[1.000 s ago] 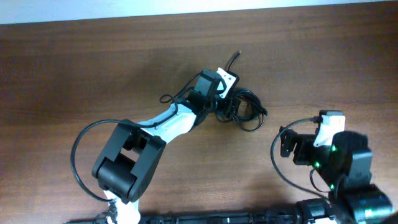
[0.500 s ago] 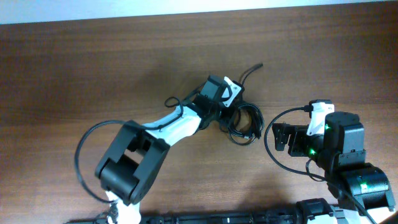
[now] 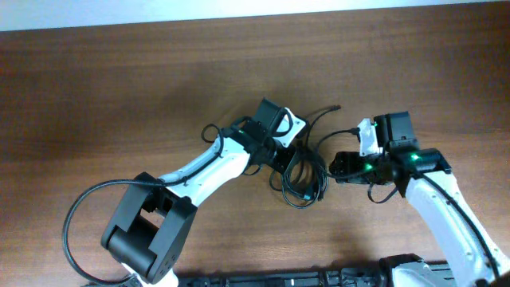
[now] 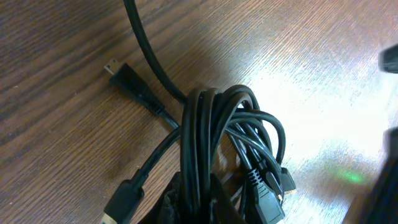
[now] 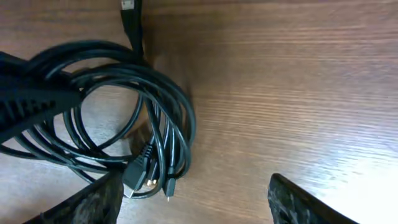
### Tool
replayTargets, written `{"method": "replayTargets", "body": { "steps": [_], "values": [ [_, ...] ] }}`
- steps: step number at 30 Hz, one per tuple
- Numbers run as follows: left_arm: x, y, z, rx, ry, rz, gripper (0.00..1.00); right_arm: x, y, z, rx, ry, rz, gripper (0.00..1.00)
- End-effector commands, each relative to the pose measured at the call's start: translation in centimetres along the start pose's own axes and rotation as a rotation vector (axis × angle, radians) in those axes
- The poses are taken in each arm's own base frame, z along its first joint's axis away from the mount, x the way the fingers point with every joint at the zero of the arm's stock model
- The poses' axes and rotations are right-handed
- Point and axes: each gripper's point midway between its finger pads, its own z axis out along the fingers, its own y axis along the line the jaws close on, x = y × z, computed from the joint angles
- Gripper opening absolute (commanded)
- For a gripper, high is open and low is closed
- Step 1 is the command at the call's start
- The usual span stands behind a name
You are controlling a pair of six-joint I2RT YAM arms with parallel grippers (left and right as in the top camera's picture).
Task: Untangle cables
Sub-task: 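Reach the right gripper to the bundle and grasp a loose cable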
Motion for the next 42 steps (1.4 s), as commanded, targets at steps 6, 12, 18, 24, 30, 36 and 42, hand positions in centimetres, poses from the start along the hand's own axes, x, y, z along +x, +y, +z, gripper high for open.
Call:
{"method": "replayTargets", "body": {
  "steps": [6, 12, 18, 24, 30, 36, 42],
  "values": [
    [-0.5, -0.5, -0.9, 0.018, -0.017, 0.015, 0.28, 0.8, 0.5, 2.3, -0.079, 0.048, 0.079, 0.73],
    [0.0, -0.3, -0.7, 0.011, -0.003, 0.009, 0.30, 0.5, 0.6, 2.3, -0.078, 0.043, 0.202, 0.71],
    [0.8, 0.9, 0.2, -0.039, 0.014, 0.003, 0.34, 0.8, 0.3, 3.5, -0.073, 0.086, 0.381, 0.71],
    [1.2, 0.5, 1.9, 0.025, 0.030, -0.002, 0.49, 1.8, 0.0, 5.1, -0.063, 0.160, 0.433, 0.71],
    [2.1, 0.5, 3.7, 0.031, 0.061, 0.002, 0.42, 2.2, -0.5, 5.8, -0.042, 0.186, 0.443, 0.53],
    [2.1, 0.5, 3.7, 0.034, 0.058, 0.003, 0.05, 4.0, -1.0, 6.4, -0.031, 0.217, 0.454, 0.53],
    [2.0, 0.1, 3.7, 0.060, 0.058, 0.001, 0.00, 3.3, -1.1, 7.1, -0.050, 0.165, 0.435, 0.20]
  ]
}}
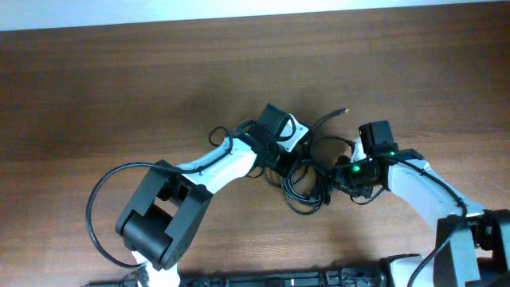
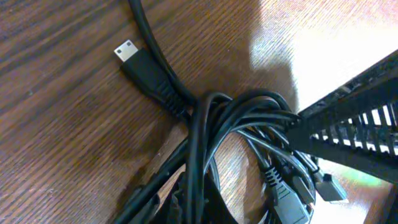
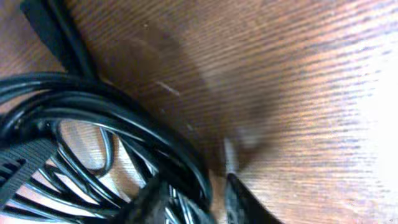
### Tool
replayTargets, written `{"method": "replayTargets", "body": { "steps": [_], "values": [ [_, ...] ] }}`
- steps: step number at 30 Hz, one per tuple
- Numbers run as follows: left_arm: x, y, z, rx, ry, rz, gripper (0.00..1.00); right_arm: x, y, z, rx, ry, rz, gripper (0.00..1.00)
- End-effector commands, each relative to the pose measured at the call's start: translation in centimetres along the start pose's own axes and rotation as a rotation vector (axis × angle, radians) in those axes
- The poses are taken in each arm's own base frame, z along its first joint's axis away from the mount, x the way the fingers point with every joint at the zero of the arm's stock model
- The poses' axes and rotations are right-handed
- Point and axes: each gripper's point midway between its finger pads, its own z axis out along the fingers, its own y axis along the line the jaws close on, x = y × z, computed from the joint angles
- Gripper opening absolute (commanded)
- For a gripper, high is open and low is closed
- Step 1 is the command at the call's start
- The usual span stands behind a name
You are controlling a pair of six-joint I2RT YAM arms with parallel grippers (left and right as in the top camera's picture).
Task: Untangle cables
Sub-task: 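Reach the right gripper to the bundle and grasp a loose cable, then pull the grasped cable rightward with the right gripper, away from left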
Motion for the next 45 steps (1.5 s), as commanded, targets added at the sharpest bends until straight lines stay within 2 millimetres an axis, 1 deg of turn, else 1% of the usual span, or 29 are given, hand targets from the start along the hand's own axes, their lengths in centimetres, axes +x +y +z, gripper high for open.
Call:
{"method": "replayTargets", "body": {
  "steps": [1, 2, 4, 6, 7, 8, 10, 11, 15, 16, 18, 19, 20, 21, 22, 25, 26, 27, 28, 30, 34, 36, 38, 40, 41, 42, 43, 44, 45],
  "values": [
    [0.7, -0.2, 0.5, 0.024, 0.021, 0.000, 0.00, 0.2, -0.5, 0.3, 0.010, 0.004, 0.007, 0.10],
    [0.7, -0.1, 0.5, 0.024, 0.020, -0.001, 0.00, 0.2, -0.5, 0.3, 0.010, 0.004, 0.007, 0.06],
    [0.6, 0.5, 0.2, 0.022, 0.013, -0.017, 0.00, 0.2, -0.5, 0.3, 0.011, 0.005, 0.006, 0.05],
    [0.2, 1.2, -0.7, 0.073, -0.004, -0.058, 0.00, 0.3, -0.6, 0.3, 0.014, 0.009, -0.002, 0.04],
    [0.2, 2.0, -1.0, 0.067, -0.009, -0.078, 0.00, 0.3, -0.6, 0.3, 0.017, 0.011, -0.033, 0.04],
    [0.2, 2.9, -1.4, 0.059, -0.013, -0.108, 0.00, 0.4, -1.4, 0.3, 0.057, 0.009, -0.041, 0.04],
    [0.3, 5.1, -2.4, 0.036, -0.023, -0.180, 0.00, 0.5, -3.9, -0.1, 0.189, -0.007, -0.008, 0.04],
    [0.5, 6.6, -3.1, 0.021, -0.030, -0.217, 0.00, 0.5, -5.4, -0.4, 0.274, -0.027, 0.043, 0.04],
    [1.4, 10.5, -5.3, -0.012, -0.046, -0.334, 0.00, 0.2, -6.1, -0.7, 0.314, -0.051, 0.073, 0.04],
    [1.4, 10.8, -6.0, 0.032, -0.060, -0.365, 0.00, 0.0, -6.2, -0.9, 0.323, -0.069, 0.092, 0.04],
    [0.8, 10.2, -7.0, 0.142, -0.095, -0.389, 0.00, -0.6, -5.7, -1.6, 0.307, -0.113, 0.096, 0.04],
    [0.6, 9.7, -7.2, 0.179, -0.102, -0.389, 0.00, -1.0, -5.2, -2.2, 0.290, -0.138, 0.088, 0.07],
    [0.3, 8.7, -7.3, 0.236, -0.110, -0.358, 0.00, -1.5, -4.2, -3.2, 0.254, -0.181, 0.072, 0.34],
    [0.2, 7.9, -7.3, 0.268, -0.109, -0.347, 0.00, -1.8, -2.9, -4.0, 0.196, -0.211, 0.049, 0.51],
    [0.2, 7.3, -7.0, 0.277, -0.100, -0.336, 0.00, -1.9, -1.2, -4.6, 0.118, -0.224, -0.023, 0.55],
    [0.3, 4.4, -5.5, 0.302, -0.060, -0.236, 0.00, -1.7, 3.0, -5.5, -0.077, -0.226, -0.205, 0.58],
    [0.4, 3.2, -5.0, 0.313, -0.042, -0.210, 0.00, -1.6, 3.1, -5.4, -0.087, -0.214, -0.211, 0.57],
    [0.5, 2.8, -4.8, 0.318, -0.035, -0.201, 0.00, -1.5, 3.1, -5.3, -0.088, -0.207, -0.209, 0.57],
    [0.5, 2.1, -4.5, 0.325, -0.027, -0.186, 0.00, -1.1, 3.3, -4.9, -0.107, -0.175, -0.224, 0.54],
    [0.6, 1.4, -4.1, 0.331, -0.019, -0.168, 0.00, 0.0, 4.3, -4.3, -0.175, -0.105, -0.247, 0.50],
    [0.5, 1.4, -4.1, 0.332, -0.021, -0.166, 0.00, 1.1, 3.5, -3.3, -0.160, -0.026, -0.210, 0.43],
    [0.4, 1.0, -4.3, 0.357, -0.023, -0.165, 0.00, 2.0, 4.0, -2.7, -0.159, 0.002, -0.242, 0.42],
    [0.4, 0.9, -4.3, 0.362, -0.023, -0.165, 0.00, 2.2, 4.7, -2.6, -0.168, 0.000, -0.274, 0.37],
    [0.4, 0.6, -4.4, 0.378, -0.024, -0.166, 0.00, 2.3, 5.2, -2.4, -0.175, -0.003, -0.297, 0.24],
    [0.3, 0.1, -4.6, 0.411, -0.027, -0.165, 0.00, 2.3, 5.0, -2.3, -0.166, 0.000, -0.292, 0.16],
    [0.3, 0.1, -4.6, 0.410, -0.027, -0.165, 0.00, 2.3, 4.7, -2.2, -0.153, 0.001, -0.286, 0.07],
    [0.3, 0.2, -4.6, 0.410, -0.027, -0.165, 0.00, 2.2, 4.3, -2.1, -0.132, -0.002, -0.281, 0.04],
    [0.3, 0.2, -4.6, 0.410, -0.027, -0.165, 0.00, 2.1, 4.0, -2.0, -0.111, -0.005, -0.277, 0.04],
    [0.4, 0.8, -4.4, 0.372, -0.024, -0.166, 0.00, 1.9, 2.7, -1.9, -0.041, -0.018, -0.249, 0.04]
  ]
}}
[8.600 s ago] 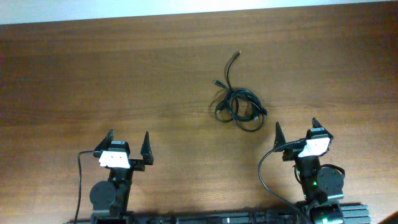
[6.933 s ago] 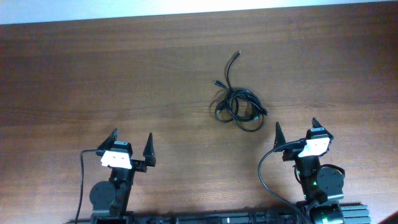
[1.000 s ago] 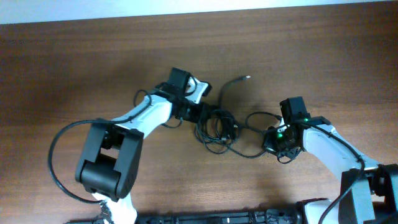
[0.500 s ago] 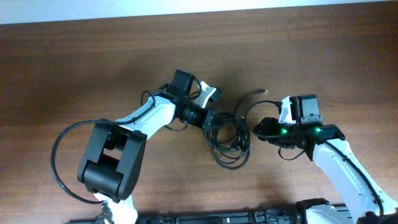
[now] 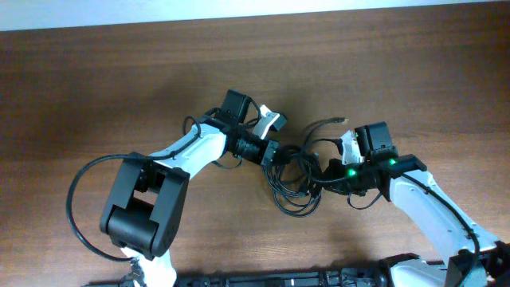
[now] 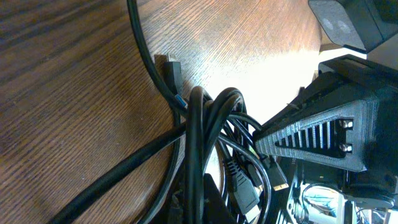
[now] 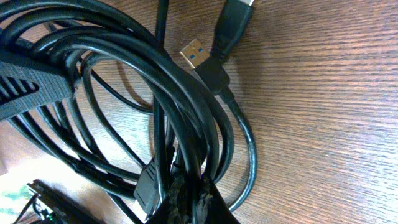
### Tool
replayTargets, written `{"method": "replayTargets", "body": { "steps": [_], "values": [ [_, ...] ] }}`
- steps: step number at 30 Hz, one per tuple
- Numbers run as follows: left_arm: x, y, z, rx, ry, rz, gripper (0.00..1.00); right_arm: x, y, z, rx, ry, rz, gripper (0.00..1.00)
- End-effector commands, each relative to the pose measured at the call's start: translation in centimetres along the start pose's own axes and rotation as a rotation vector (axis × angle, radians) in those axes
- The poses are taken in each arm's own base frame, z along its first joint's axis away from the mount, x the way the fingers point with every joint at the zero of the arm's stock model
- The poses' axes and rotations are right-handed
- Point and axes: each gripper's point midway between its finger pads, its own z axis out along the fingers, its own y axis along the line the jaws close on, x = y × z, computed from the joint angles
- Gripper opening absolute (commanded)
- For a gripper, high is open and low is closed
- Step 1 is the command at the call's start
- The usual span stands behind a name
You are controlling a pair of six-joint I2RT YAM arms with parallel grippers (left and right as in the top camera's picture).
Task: Untangle cables
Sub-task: 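Pull the grasped cable rightward with the right gripper, away from left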
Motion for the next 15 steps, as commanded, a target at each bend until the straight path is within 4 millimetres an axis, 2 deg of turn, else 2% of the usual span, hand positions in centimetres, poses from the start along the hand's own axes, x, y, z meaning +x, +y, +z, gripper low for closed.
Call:
{"method": "replayTargets", "body": {
  "steps": [1, 4, 6, 7, 10, 15],
  "values": [
    [0.4, 0.9, 0.4, -0.034, 0.013, 0.003, 0.00, 0.0, -3.3, -0.2, 0.190, -0.025, 0.075, 0.04],
    [0.9, 2.5, 0.2, -0.126, 0.027, -0.014, 0.00, 0.9, -8.1, -1.9, 0.466, -0.068, 0.239, 0.04],
    [0.9, 2.6, 0.2, -0.129, 0.027, -0.014, 0.00, 1.9, -11.3, -3.9, 0.668, -0.110, 0.349, 0.04],
    [0.9, 2.6, 0.2, -0.130, 0.027, -0.014, 0.00, 2.3, -12.2, -4.7, 0.735, -0.128, 0.392, 0.04],
    [0.9, 2.7, 0.2, -0.137, 0.028, -0.014, 0.00, 2.5, -13.3, -5.8, 0.813, -0.187, 0.484, 0.04],
    [0.7, 3.3, -0.4, -0.143, 0.014, -0.039, 0.00, 2.0, -13.9, -6.8, 0.820, -0.276, 0.605, 0.04]
  ]
}}
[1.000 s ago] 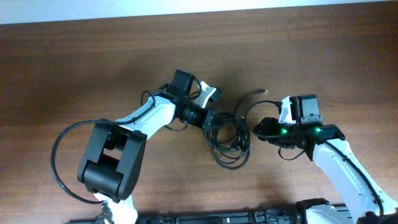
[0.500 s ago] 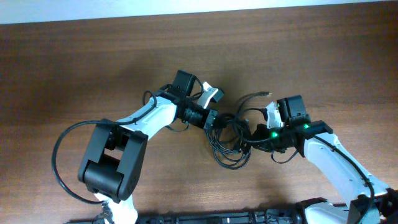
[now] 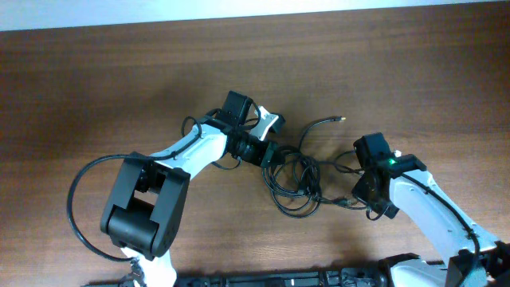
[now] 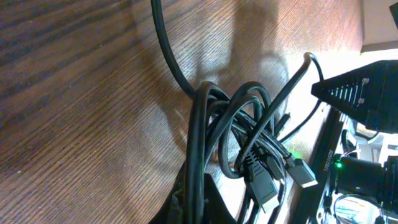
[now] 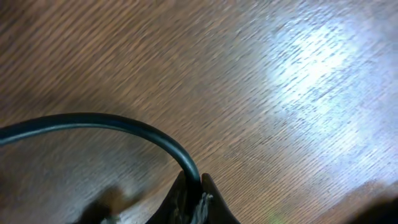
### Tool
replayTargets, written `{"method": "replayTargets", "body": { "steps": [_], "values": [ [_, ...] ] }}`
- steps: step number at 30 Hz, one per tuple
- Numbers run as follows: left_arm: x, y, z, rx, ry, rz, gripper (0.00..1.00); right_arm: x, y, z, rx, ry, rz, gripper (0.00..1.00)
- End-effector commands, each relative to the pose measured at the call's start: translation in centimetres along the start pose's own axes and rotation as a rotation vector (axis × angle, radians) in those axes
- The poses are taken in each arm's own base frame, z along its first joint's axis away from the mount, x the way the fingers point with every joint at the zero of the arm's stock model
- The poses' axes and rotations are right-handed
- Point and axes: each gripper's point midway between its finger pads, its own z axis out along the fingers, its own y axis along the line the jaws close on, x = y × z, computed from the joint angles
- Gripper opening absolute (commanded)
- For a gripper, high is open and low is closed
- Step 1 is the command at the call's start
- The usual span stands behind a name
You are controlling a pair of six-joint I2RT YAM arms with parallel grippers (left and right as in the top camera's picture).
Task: Untangle cables
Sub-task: 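Pull the grasped cable rightward with the right gripper, away from left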
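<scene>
A tangle of black cables point(image 3: 295, 179) lies at mid-table. My left gripper point(image 3: 267, 154) is at its left edge, shut on several strands. In the left wrist view the strands run up from the left gripper point(image 4: 196, 202) into the loops point(image 4: 239, 130), with plugs point(image 4: 267, 190) hanging at the right. My right gripper point(image 3: 371, 204) sits right of the tangle, toward the front. It is shut on one black cable point(image 5: 124, 124), which curves away to the left from the right gripper point(image 5: 196, 198).
One loose cable end point(image 3: 328, 120) arcs out behind the tangle. The bare wooden table point(image 3: 119, 80) stretches to the left and back. A black rail point(image 3: 319, 279) runs along the front edge.
My right gripper was shut on several loops at the tangle's right side. Now it is further right and nearer the front, holding one cable. The left gripper has kept its place and hold.
At first my left gripper held the tangle and the right gripper stood open to its right. Then the right gripper was at the loops, then shut on them, with the tangle shifted left. Now it holds one strand clear of the tangle, whose loops lie looser.
</scene>
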Motion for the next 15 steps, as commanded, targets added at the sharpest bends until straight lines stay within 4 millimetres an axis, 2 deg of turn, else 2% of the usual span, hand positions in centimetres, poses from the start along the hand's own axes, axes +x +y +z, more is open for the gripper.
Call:
{"method": "replayTargets", "body": {
  "steps": [1, 5, 7, 9, 11, 12, 14, 15],
  "values": [
    [0.1, 1.9, -0.9, -0.024, -0.009, -0.045, 0.00, -2.0, -1.6, -0.7, 0.025, -0.072, 0.139, 0.04],
    [-0.2, 3.5, -3.6, -0.048, -0.052, -0.109, 0.00, -4.7, -3.9, -3.9, -0.072, -0.158, 0.308, 0.04],
    [-0.7, 3.5, -4.4, -0.053, -0.074, -0.099, 0.00, -5.4, -4.8, -5.2, -0.116, -0.209, 0.303, 0.05],
    [-1.1, 2.9, -5.0, -0.054, -0.091, -0.079, 0.00, -5.5, -6.0, -5.9, -0.125, -0.231, 0.350, 0.10],
    [-1.2, 2.6, -5.3, -0.054, -0.098, -0.072, 0.00, -5.5, -6.2, -5.9, -0.120, -0.232, 0.341, 0.14],
    [-1.2, 2.4, -5.3, -0.050, -0.098, -0.071, 0.00, -5.4, -5.7, -5.9, -0.147, -0.216, 0.324, 0.17],
    [-1.3, 1.4, -5.2, 0.001, -0.096, -0.064, 0.00, -5.3, -1.3, -6.9, -0.358, -0.189, 0.060, 0.18],
    [-1.2, 0.8, -4.9, 0.020, -0.089, -0.055, 0.00, -4.9, 1.4, -8.0, -0.500, -0.188, -0.117, 0.24]
  ]
}}
